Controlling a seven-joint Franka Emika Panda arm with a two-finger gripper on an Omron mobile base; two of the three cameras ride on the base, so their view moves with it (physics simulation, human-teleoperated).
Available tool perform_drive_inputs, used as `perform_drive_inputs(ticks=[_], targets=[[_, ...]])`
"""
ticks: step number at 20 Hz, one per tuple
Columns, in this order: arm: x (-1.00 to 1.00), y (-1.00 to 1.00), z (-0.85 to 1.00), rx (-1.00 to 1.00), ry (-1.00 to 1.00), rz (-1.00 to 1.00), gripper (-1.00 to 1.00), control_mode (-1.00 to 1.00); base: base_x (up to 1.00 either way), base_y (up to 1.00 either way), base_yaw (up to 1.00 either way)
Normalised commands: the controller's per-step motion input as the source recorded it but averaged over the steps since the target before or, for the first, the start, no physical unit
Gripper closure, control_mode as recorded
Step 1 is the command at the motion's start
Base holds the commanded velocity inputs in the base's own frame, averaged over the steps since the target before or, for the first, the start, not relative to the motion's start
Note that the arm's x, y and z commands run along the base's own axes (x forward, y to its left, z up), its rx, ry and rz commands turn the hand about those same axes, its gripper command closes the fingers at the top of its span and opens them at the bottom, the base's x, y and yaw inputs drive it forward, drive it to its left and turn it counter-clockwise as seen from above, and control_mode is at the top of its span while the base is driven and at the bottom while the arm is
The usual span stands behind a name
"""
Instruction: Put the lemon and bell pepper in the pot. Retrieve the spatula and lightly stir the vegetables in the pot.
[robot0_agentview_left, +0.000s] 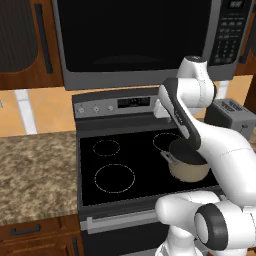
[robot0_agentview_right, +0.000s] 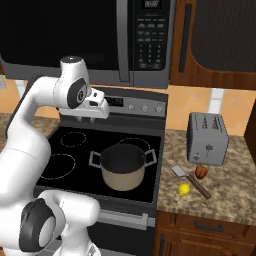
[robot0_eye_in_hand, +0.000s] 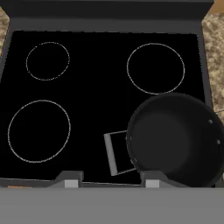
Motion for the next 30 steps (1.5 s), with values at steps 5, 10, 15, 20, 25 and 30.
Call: perform_drive_inputs(ticks=[5, 10, 15, 20, 25, 30], targets=[[0.0, 0.0, 0.0, 0.0, 0.0, 0.0, -1.0, 1.0, 0.0, -0.22, 0.0], [0.0, 0.0, 0.0, 0.0, 0.0, 0.0, -1.0, 1.0, 0.0, -0.75, 0.0], [0.0, 0.0, 0.0, 0.0, 0.0, 0.0, -1.0, 1.0, 0.0, -0.75, 0.0], [0.0, 0.0, 0.0, 0.0, 0.0, 0.0, -1.0, 1.0, 0.04, -0.54, 0.0], [0.0, 0.0, 0.0, 0.0, 0.0, 0.0, -1.0, 1.0, 0.44, -0.03, 0.0], [0.02, -0.15, -0.01, 0.01, 0.0, 0.0, -1.0, -1.0, 0.17, -0.03, 0.0]])
